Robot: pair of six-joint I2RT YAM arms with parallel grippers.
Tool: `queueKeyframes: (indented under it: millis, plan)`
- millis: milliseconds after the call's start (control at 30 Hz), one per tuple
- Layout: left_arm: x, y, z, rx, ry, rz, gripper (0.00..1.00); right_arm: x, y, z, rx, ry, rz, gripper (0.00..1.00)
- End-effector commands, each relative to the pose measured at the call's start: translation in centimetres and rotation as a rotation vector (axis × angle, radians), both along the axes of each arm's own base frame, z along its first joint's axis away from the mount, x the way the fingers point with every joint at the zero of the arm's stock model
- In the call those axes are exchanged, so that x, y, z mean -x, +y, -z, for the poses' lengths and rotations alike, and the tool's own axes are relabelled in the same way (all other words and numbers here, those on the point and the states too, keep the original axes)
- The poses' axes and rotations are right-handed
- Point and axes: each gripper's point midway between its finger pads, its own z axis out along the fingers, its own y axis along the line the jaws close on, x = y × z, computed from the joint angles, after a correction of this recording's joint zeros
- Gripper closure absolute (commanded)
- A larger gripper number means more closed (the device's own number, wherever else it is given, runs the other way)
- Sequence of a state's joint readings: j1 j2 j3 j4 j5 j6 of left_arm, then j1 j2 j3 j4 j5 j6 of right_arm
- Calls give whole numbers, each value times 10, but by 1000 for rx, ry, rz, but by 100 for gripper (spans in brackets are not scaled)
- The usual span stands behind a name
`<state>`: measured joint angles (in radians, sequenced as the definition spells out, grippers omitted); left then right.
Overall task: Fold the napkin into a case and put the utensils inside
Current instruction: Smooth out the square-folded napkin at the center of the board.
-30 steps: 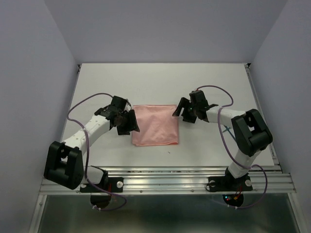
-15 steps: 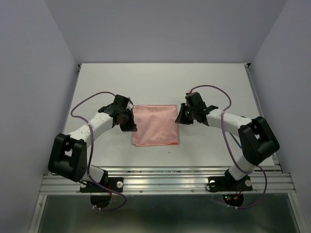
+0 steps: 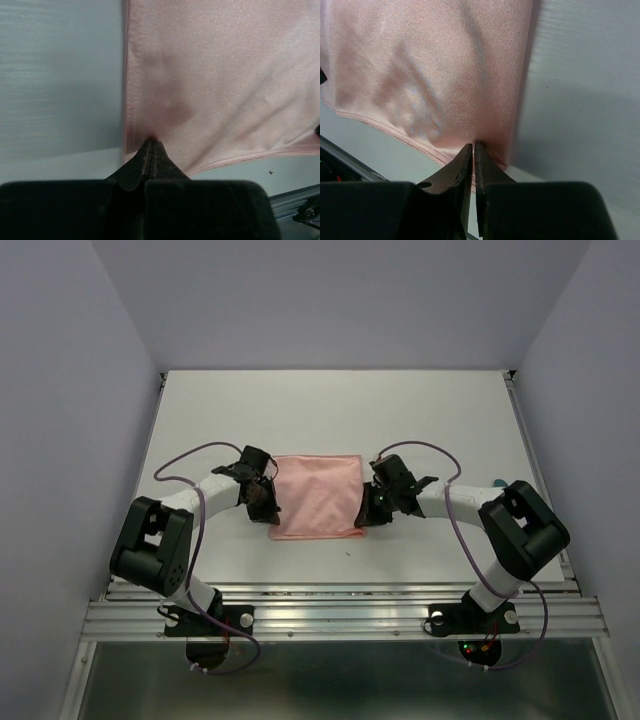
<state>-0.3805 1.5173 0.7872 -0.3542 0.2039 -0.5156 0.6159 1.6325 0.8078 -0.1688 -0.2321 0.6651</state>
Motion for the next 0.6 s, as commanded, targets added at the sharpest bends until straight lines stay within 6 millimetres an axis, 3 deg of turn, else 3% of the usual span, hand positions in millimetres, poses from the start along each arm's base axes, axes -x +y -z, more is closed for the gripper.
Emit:
queueKeyframes:
  millis: [0,133,233,433,533,567]
  plan:
    - [-21,-5,-24,-3,-82,17,100,-6,1,2,24,-23,-13,89]
    - [-52,-14,-63,21,-187,20,100,-30,-3,-35,28,-152,59,89]
    - [-74,-18,-75,23,-226,12,100,-56,1,-62,-8,-217,91,88]
    - [-139,-30,-94,50,-328,-47,100,-125,5,-84,-34,-288,163,88]
    - [-163,-33,-91,48,-350,-67,100,-160,4,-83,-38,-302,188,88]
    - [-168,-32,-80,33,-332,-71,100,-167,4,-80,-40,-298,188,88]
